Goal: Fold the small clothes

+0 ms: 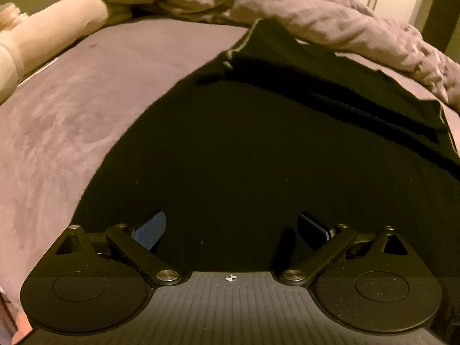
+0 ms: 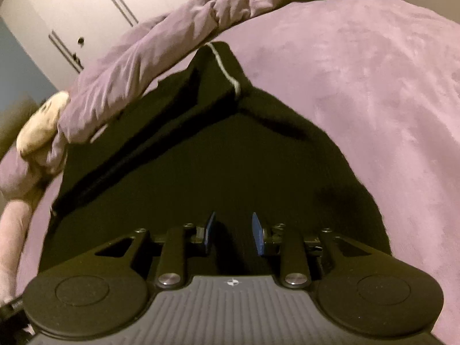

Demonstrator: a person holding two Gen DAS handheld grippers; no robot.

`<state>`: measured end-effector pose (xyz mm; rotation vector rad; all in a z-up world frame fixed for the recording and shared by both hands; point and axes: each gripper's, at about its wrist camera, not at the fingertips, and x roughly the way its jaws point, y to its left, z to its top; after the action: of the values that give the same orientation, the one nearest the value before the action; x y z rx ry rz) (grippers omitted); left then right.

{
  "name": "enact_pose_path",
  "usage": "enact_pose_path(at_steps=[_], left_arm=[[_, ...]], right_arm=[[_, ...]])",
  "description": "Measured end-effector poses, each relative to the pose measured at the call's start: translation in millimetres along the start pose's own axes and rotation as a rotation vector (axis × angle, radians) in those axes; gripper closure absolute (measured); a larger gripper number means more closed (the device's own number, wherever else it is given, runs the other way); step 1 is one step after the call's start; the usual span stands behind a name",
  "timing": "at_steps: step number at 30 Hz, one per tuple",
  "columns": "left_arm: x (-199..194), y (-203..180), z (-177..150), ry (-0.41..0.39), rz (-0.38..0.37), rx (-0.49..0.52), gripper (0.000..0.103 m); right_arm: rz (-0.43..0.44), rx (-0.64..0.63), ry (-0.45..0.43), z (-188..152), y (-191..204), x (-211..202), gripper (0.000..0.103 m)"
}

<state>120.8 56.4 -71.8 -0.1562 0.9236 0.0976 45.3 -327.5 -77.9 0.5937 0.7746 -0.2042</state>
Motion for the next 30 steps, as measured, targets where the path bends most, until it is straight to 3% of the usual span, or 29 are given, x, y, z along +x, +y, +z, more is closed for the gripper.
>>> enact_pose_path(at_steps=[10,16,20,30], left_arm=[[-13.7,1.1,-23.9,0.03,-0.018,0.023,0.002],[-21.0,6.0,-34.8,0.041,-0.018,0.017,0.002],[-24.4,6.0,-41.6,0.044,-0.02,0.022,0.002],[-28.3,0.9,-49.8,0.043,-0.029,0.035,0.002]], right_arm=[[-0.055,-0.219,0.025,-21.1,34.1,-19.0,0.057],[0.003,-0.16,0.053,-32.8,30.0,-30.3,0.056],[0.002,-0.208,0.052,-45.0,34.1,-39.7,0.055],[-0.013,-0.193,0.022,-51.6,17.8,-61.4,0.048]])
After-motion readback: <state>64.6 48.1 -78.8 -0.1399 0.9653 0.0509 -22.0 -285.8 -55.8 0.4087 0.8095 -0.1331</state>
